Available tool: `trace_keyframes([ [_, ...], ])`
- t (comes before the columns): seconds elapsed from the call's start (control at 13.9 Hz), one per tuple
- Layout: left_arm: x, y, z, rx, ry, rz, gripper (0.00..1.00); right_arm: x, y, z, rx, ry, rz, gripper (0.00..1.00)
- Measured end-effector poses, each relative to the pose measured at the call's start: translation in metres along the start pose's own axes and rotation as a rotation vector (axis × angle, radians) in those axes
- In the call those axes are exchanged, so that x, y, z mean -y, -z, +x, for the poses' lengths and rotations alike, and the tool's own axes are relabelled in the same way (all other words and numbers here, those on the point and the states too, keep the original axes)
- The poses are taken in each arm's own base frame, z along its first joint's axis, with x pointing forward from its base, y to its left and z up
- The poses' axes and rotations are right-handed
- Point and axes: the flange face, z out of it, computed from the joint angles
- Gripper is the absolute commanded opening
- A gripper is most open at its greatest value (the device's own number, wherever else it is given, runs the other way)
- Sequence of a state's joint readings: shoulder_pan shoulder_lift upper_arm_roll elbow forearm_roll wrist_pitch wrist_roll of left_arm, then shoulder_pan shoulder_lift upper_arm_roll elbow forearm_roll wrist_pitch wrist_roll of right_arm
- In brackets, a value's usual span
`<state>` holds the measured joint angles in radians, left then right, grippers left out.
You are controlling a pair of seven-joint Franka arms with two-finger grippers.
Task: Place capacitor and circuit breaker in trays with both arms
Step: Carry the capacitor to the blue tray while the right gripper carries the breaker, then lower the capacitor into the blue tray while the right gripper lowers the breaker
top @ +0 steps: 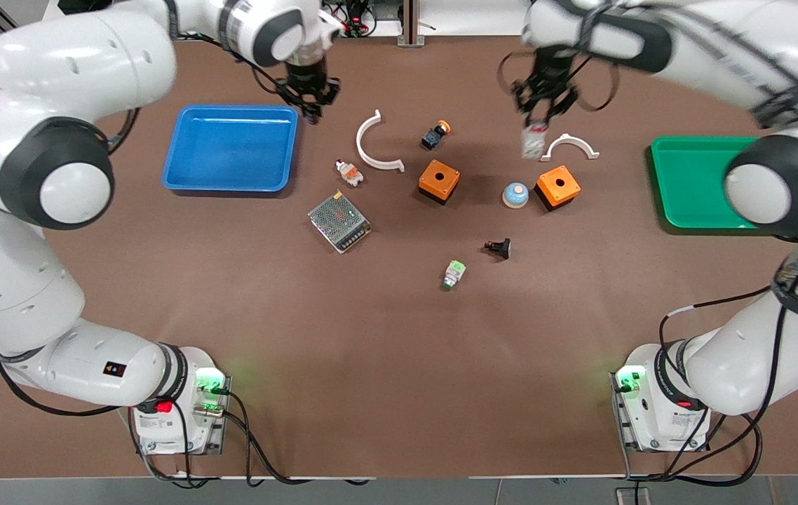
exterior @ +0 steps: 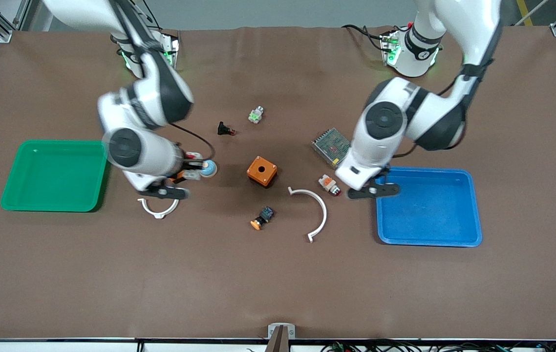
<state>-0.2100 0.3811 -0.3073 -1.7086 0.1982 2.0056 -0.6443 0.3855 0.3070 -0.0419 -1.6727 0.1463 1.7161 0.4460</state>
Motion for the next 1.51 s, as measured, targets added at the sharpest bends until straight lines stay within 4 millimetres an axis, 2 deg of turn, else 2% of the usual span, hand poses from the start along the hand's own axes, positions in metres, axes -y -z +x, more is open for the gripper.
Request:
trace_keyframes([
  [0.14, 0.039, -0.004, 0.016, 0.017, -0.018, 0.009, 0.0, -0.073, 0.045, -0.001, 0.01, 0.043, -0.011, 0.18],
  [0.29, 0.073, -0.018, 0.026, 0.046, -0.017, 0.018, 0.0, -0.152, 0.065, 0.008, 0.025, 0.07, 0.0, 0.18],
  [0.43, 0.103, -0.032, 0.033, 0.072, -0.02, 0.023, 0.0, -0.23, 0.065, 0.022, 0.026, 0.084, -0.035, 0.18],
  [0.5, 0.119, -0.04, 0.037, 0.085, -0.024, 0.022, 0.0, -0.261, 0.062, 0.027, 0.026, 0.077, -0.058, 0.18],
  [0.72, 0.166, -0.075, 0.045, 0.11, -0.035, 0.005, 0.0, -0.338, 0.049, 0.037, 0.016, 0.084, -0.051, 0.18],
  [0.86, 0.185, -0.103, 0.046, 0.108, -0.038, -0.016, 0.0, -0.381, 0.026, 0.043, 0.02, 0.087, -0.031, 0.18],
  [1.08, 0.206, -0.139, 0.051, 0.109, -0.058, -0.047, 0.0, -0.433, -0.026, 0.056, -0.021, 0.125, -0.016, 0.18],
  [1.22, 0.211, -0.153, 0.052, 0.118, -0.06, -0.057, 0.02, -0.454, -0.058, 0.061, -0.044, 0.141, -0.013, 0.18],
  [1.37, 0.21, -0.162, 0.053, 0.117, -0.061, -0.065, 0.04, -0.467, -0.083, 0.063, -0.048, 0.148, -0.008, 0.19],
  [1.51, 0.209, -0.169, 0.053, 0.117, -0.061, -0.071, 0.16, -0.472, -0.101, 0.064, -0.062, 0.149, -0.01, 0.19],
])
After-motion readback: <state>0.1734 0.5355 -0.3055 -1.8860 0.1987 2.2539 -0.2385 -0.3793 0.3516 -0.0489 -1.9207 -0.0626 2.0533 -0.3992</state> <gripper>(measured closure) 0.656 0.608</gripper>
